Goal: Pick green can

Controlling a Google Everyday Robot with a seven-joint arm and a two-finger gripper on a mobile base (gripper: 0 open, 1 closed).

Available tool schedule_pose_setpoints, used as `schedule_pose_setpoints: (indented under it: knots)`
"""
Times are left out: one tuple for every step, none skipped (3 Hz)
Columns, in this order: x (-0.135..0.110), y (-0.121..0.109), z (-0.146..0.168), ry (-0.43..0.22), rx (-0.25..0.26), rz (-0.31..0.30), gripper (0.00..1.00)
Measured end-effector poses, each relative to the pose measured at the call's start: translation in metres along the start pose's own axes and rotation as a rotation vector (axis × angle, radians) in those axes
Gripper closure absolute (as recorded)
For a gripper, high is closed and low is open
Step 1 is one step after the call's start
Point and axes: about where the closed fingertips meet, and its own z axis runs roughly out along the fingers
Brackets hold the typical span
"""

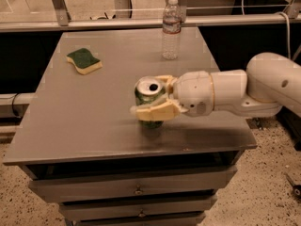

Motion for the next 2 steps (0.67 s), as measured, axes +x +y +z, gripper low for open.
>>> schedule_pose_setpoints:
  knots:
    - [-0.029, -0.022, -0.022, -0.013, 0.048, -0.064, 1.00]
    - [-0.048, -0.045, -0.043, 0.016, 0.099, -0.059, 1.00]
